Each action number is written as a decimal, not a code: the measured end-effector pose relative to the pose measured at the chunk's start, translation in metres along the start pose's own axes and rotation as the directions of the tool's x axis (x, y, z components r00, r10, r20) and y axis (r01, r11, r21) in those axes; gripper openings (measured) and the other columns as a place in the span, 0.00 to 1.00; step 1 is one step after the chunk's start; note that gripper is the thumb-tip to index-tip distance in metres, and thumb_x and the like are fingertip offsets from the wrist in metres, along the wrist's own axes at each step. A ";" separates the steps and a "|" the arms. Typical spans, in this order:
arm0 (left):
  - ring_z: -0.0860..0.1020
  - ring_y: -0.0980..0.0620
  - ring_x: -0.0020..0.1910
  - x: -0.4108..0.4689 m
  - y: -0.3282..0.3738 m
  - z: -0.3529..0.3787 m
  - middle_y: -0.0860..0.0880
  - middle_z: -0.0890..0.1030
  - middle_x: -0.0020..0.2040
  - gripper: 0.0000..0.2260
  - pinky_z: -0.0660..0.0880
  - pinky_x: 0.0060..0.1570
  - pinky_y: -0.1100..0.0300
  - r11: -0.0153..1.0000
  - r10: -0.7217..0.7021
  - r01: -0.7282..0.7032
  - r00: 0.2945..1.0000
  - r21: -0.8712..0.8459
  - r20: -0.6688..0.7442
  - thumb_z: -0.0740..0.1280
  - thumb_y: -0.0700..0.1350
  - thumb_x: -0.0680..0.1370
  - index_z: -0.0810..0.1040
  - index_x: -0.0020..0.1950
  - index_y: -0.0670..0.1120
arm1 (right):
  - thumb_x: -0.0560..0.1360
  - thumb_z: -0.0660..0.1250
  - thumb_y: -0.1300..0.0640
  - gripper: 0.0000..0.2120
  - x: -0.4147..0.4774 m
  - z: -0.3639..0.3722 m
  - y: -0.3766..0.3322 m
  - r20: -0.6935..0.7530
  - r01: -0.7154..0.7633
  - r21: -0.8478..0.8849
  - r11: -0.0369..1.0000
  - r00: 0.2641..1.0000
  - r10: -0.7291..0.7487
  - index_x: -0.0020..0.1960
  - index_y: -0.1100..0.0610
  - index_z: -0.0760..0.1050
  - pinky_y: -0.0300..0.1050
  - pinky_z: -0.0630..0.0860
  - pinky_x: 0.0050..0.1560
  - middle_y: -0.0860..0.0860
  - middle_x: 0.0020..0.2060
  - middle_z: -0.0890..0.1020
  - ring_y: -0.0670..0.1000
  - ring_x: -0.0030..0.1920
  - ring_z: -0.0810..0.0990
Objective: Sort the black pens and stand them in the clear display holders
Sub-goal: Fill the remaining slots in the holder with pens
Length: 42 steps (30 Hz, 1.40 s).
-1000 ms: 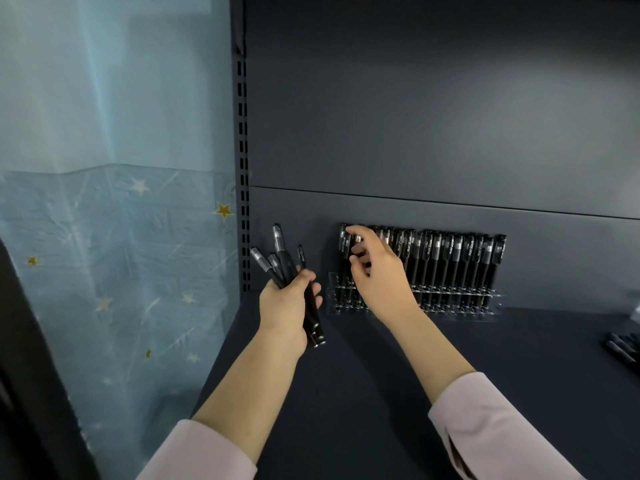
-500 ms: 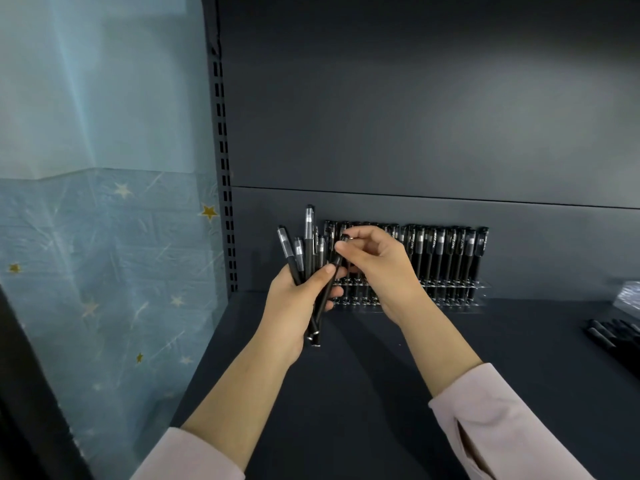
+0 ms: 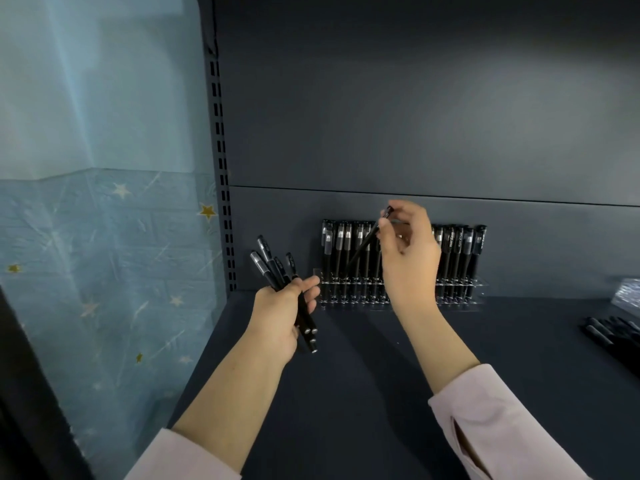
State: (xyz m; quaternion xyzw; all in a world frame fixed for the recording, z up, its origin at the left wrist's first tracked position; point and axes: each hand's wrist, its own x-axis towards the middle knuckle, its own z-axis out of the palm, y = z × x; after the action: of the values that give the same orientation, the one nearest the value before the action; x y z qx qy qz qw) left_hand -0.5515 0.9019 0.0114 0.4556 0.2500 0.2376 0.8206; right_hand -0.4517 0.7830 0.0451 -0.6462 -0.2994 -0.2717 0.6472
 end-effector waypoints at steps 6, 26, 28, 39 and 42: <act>0.82 0.52 0.38 -0.005 0.003 0.001 0.43 0.85 0.48 0.07 0.79 0.38 0.59 0.996 0.026 -0.027 1.000 -0.089 -0.018 0.62 0.41 0.82 0.75 0.59 0.42 | 0.79 0.63 0.61 0.12 -0.008 0.008 0.003 0.106 0.142 -0.116 0.983 0.986 -0.130 0.62 0.54 0.74 0.31 0.74 0.53 0.47 0.51 0.80 0.41 0.50 0.79; 0.82 0.53 0.38 -0.007 0.004 0.004 0.45 0.84 0.47 0.07 0.78 0.39 0.60 0.992 0.044 -0.046 0.999 -0.113 -0.021 0.63 0.41 0.82 0.77 0.58 0.43 | 0.78 0.64 0.64 0.17 -0.004 0.020 0.024 0.313 0.311 -0.280 0.908 0.924 -0.220 0.67 0.58 0.74 0.37 0.75 0.54 0.51 0.51 0.79 0.47 0.48 0.77; 0.83 0.52 0.38 -0.007 0.005 0.004 0.46 0.85 0.47 0.07 0.79 0.38 0.58 0.994 0.043 -0.044 0.999 -0.103 -0.014 0.64 0.43 0.82 0.76 0.58 0.45 | 0.79 0.63 0.63 0.19 -0.004 0.021 0.030 0.364 0.299 -0.308 0.903 0.914 -0.179 0.69 0.57 0.72 0.43 0.75 0.56 0.52 0.53 0.76 0.49 0.51 0.76; 0.83 0.55 0.39 -0.015 0.006 0.008 0.46 0.86 0.46 0.08 0.78 0.37 0.62 0.991 0.127 -0.130 0.980 0.010 0.155 0.67 0.42 0.79 0.79 0.57 0.41 | 0.78 0.65 0.52 0.12 -0.001 0.014 -0.001 0.388 -0.052 -0.124 0.991 0.917 0.097 0.61 0.51 0.78 0.28 0.70 0.50 0.45 0.50 0.79 0.40 0.48 0.76; 0.84 0.54 0.41 -0.019 0.005 0.011 0.45 0.86 0.46 0.07 0.79 0.38 0.63 0.983 0.155 -0.173 0.963 0.062 0.220 0.68 0.42 0.79 0.79 0.56 0.42 | 0.76 0.69 0.53 0.07 -0.003 0.012 -0.007 0.426 -0.231 0.037 0.972 0.884 0.193 0.53 0.53 0.80 0.38 0.76 0.52 0.45 0.46 0.82 0.40 0.47 0.79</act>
State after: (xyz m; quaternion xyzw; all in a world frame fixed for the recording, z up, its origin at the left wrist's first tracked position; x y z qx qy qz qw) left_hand -0.5602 0.8854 0.0242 0.5306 0.1309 0.2439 0.8012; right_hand -0.4597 0.7943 0.0477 -0.6896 -0.3704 -0.0409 0.6210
